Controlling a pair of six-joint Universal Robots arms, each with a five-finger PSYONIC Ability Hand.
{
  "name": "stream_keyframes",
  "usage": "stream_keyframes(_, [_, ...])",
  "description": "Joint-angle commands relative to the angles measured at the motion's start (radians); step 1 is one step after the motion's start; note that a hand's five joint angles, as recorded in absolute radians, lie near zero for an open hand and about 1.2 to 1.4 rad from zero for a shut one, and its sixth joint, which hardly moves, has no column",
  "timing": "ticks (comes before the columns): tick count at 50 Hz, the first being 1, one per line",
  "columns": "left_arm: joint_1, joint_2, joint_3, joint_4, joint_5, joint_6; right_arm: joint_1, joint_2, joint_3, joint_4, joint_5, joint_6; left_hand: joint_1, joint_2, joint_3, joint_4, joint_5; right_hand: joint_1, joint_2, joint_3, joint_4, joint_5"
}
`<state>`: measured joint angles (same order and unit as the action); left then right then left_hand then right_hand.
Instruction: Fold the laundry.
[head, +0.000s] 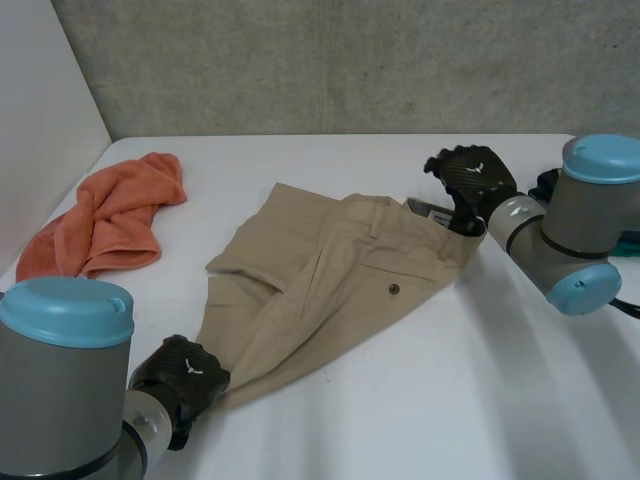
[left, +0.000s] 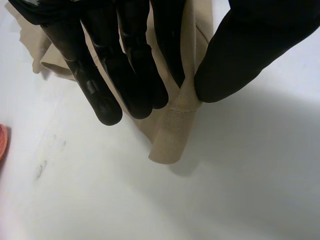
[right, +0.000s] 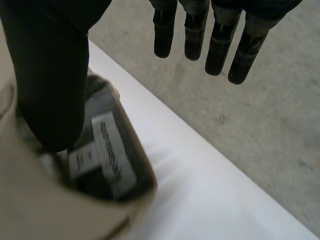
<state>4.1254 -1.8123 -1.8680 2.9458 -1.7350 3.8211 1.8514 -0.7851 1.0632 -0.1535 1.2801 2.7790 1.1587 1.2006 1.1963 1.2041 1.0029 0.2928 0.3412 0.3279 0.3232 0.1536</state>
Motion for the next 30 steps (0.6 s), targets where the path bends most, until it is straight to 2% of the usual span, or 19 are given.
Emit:
stream_keyframes(1, [-0.001,-0.001,0.0,0.007,-0.009,0.0,0.006,0.127,-0.144,-0.031,-0.065,0.007,0.238,0.196,0.2,0.192,0.219,0.103,0.055,0.068,0.073,0.068])
stream_keyframes(8, [0.001,0.001,-0.002,0.007,-0.012,0.0,0.006,0.228,-0.267,-0.037,-0.058,0.021,0.238,0.196,0.2,0.192,0.219,0.191,0.143,0.156,0.161,0.156])
stream_keyframes(10, [0.003,0.002,-0.002,0.007,-0.017,0.0,0.006,0.283,-0.339,-0.037,-0.021,0.025,0.238,0.196,0.2,0.192,0.219,0.241,0.193,0.206,0.211,0.206])
stream_keyframes(12, [0.001,0.004,-0.002,0.007,-0.023,0.0,0.006,0.314,-0.394,-0.041,0.053,0.031,0.238,0.196,0.2,0.192,0.219,0.282,0.234,0.247,0.252,0.247])
stream_keyframes(13, [-0.001,0.007,-0.002,0.007,-0.034,0.0,0.003,0.334,-0.443,-0.052,0.171,0.04,0.238,0.196,0.2,0.192,0.219,0.285,0.237,0.25,0.255,0.25])
stream_keyframes(17, [-0.005,0.016,-0.003,0.007,-0.043,0.0,-0.02,0.336,-0.476,-0.113,0.437,0.109,0.238,0.196,0.2,0.192,0.219,0.274,0.225,0.239,0.243,0.238])
stream_keyframes(18, [-0.005,0.016,-0.002,0.007,-0.043,0.0,-0.026,0.328,-0.473,-0.119,0.446,0.122,0.238,0.196,0.2,0.192,0.219,0.274,0.225,0.239,0.243,0.238])
stream_keyframes(20, [-0.005,0.018,-0.002,0.007,-0.043,0.0,-0.029,0.304,-0.454,-0.113,0.418,0.139,0.238,0.196,0.2,0.192,0.219,0.268,0.219,0.233,0.237,0.232])
stream_keyframes(21, [-0.005,0.018,0.001,0.007,-0.043,0.0,-0.029,0.267,-0.413,-0.098,0.351,0.148,0.238,0.196,0.2,0.192,0.219,0.253,0.205,0.218,0.223,0.218])
stream_keyframes(25, [-0.007,0.018,0.009,0.009,-0.043,0.0,-0.027,0.176,-0.284,-0.071,0.202,0.152,0.238,0.196,0.2,0.192,0.219,0.145,0.096,0.11,0.114,0.109])
stream_keyframes(30, [-0.013,0.018,0.018,0.029,-0.043,0.002,-0.027,0.046,-0.134,-0.043,0.134,0.142,0.238,0.196,0.2,0.192,0.219,0.048,-0.001,0.013,0.017,0.012])
